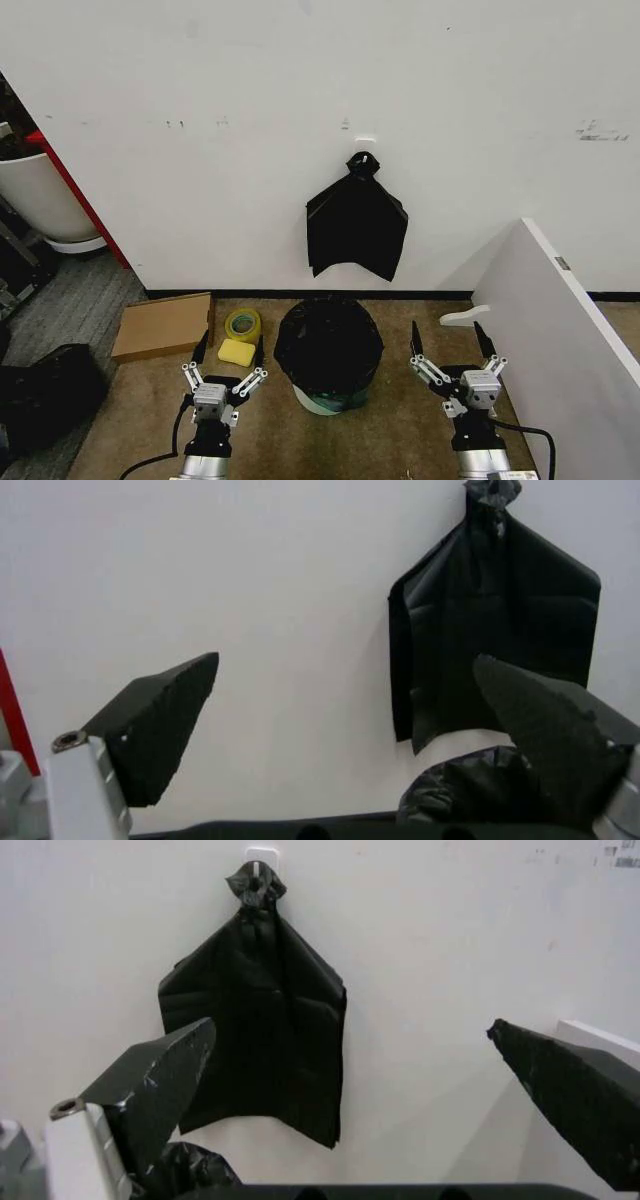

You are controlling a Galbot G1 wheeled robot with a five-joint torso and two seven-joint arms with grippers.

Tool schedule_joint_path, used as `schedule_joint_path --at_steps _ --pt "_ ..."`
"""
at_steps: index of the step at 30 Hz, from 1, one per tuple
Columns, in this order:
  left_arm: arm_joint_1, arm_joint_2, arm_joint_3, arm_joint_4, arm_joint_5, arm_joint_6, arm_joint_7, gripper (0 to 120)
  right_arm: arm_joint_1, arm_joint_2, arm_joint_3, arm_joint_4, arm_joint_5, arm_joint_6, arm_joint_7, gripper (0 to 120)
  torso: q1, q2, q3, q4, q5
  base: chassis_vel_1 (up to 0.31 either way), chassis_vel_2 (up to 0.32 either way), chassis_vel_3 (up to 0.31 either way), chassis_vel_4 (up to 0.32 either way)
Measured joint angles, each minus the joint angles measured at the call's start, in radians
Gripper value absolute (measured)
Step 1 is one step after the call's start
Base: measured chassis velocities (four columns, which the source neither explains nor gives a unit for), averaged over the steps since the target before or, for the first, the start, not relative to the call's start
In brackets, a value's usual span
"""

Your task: Place the garbage bag over the trash bin.

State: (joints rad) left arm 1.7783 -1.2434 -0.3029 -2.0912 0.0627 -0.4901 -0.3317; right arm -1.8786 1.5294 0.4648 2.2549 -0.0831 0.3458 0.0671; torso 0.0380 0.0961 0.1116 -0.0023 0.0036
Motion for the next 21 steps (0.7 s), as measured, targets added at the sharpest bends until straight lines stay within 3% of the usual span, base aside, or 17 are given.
schedule_joint_path --at_steps 21 --pt "-0.004 0.0 0.013 0.007 -0.002 0.01 0.004 100 0.0 0.0 0.0 0.0 0.0 0.0 0.0 100 0.0 0.0 0.0 0.0 0.0 0.0 0.0 0.0 0.0"
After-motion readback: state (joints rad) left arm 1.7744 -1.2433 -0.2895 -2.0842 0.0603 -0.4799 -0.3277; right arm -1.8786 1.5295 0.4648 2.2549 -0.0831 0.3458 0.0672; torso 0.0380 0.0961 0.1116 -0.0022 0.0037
